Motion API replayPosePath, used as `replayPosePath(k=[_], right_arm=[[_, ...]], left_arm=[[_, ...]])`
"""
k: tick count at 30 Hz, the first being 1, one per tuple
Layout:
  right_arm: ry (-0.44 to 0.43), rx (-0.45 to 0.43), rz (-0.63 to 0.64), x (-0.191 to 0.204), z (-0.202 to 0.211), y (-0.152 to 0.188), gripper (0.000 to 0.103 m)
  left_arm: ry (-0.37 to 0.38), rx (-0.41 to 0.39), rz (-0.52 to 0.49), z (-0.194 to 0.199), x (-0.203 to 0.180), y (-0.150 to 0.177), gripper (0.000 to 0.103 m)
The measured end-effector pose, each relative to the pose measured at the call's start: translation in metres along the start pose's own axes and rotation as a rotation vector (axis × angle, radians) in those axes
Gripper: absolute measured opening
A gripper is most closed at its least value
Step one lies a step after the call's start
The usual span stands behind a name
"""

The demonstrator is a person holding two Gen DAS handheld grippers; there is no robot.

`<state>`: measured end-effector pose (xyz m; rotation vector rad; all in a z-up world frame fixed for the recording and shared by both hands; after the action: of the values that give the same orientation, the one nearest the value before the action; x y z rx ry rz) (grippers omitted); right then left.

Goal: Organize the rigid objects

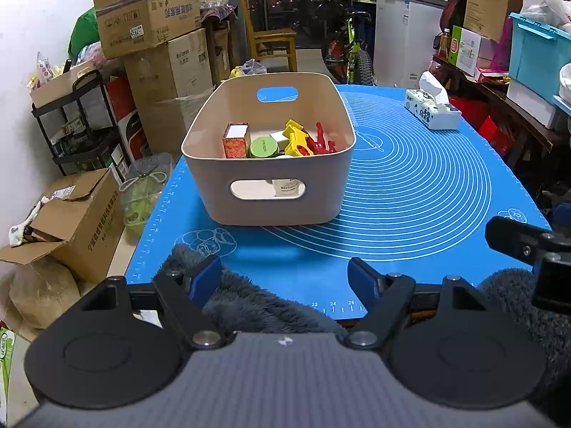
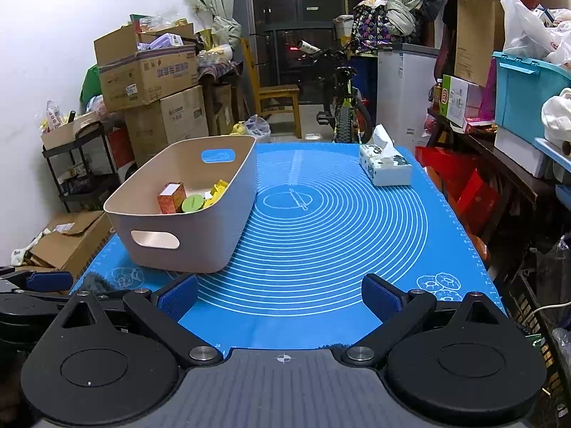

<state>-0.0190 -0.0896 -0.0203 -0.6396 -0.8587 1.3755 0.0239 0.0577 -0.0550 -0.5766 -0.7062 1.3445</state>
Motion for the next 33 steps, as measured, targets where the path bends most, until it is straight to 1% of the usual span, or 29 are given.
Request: replayPosePath(k=[33], right_arm=[[0.006,0.009,0.003,-0.0032,-0.0055,0.0053,0.098]], left_arm=[[-0.007,0.003,0.012,-0.0003,0.0031,-0.0009,0.078]])
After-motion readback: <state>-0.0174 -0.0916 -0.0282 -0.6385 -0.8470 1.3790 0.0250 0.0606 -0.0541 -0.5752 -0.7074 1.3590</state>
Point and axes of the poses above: each gripper's, at about its wrist camera, not at the fingertips, and z roughly against the way its jaws point, x to its left, y to its underside, the point moved 10 cm from there along -z, roughly the way its jaws point, and after that the axes turned 4 degrees about -z, right-handed, at the moved point
